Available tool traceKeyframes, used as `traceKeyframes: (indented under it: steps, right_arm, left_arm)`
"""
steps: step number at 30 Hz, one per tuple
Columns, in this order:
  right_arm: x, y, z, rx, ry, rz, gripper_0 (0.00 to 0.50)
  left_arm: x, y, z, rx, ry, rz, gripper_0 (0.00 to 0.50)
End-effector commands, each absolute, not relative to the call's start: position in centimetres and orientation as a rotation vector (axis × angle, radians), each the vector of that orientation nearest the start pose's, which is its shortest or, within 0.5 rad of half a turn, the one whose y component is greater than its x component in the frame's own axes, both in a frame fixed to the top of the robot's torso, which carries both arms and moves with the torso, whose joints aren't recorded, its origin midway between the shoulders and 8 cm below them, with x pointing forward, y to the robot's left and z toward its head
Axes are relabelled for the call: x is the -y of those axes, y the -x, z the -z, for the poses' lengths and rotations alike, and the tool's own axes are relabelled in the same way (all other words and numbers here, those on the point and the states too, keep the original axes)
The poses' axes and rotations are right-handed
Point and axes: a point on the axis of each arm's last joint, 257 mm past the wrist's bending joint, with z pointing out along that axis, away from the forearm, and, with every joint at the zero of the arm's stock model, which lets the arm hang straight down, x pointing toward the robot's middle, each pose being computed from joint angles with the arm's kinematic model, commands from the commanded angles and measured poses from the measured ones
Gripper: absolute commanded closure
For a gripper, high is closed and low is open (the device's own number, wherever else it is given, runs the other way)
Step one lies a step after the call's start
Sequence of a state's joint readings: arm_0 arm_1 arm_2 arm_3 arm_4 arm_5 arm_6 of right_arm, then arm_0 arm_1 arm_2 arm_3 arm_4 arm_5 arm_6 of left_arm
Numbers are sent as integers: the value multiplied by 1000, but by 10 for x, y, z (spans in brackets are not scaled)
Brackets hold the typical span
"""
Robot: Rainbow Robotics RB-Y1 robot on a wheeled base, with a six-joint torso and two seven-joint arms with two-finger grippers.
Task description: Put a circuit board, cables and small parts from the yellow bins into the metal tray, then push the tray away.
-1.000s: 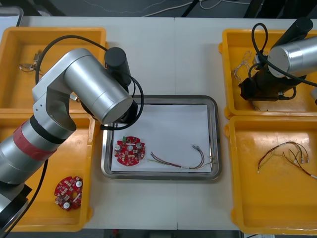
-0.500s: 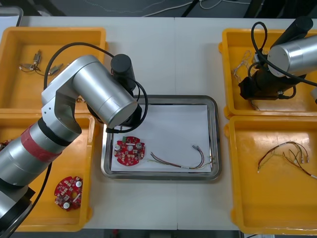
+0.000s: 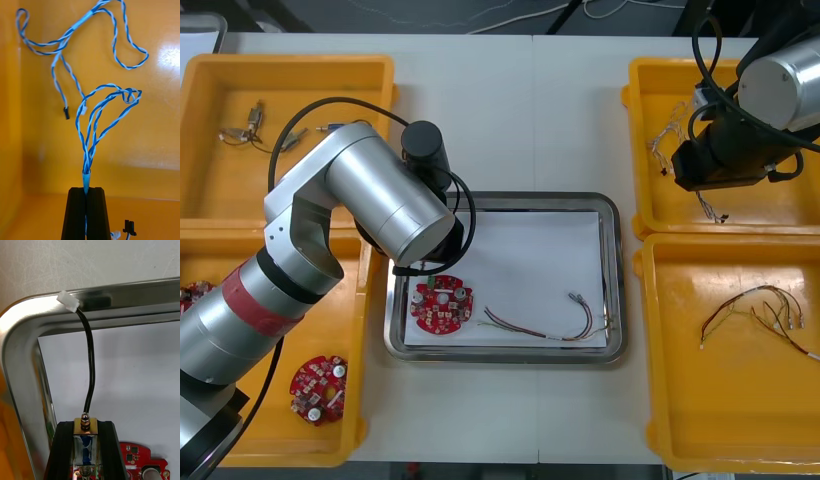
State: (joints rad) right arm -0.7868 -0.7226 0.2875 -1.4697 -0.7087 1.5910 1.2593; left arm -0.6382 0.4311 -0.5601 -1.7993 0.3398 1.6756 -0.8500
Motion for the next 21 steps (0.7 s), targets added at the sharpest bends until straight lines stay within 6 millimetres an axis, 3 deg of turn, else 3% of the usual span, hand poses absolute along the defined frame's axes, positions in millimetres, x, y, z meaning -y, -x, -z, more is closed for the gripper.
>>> traceKeyframes:
  steps: [1, 21]
  right_arm:
    - [299, -540, 149, -2646, 225, 74, 500]
    - [297, -504, 94, -2633, 323, 75, 500]
  left_arm:
    - [-111, -475, 255, -2605, -64, -23, 500]
    - [-108, -483, 270, -2582, -76, -9, 500]
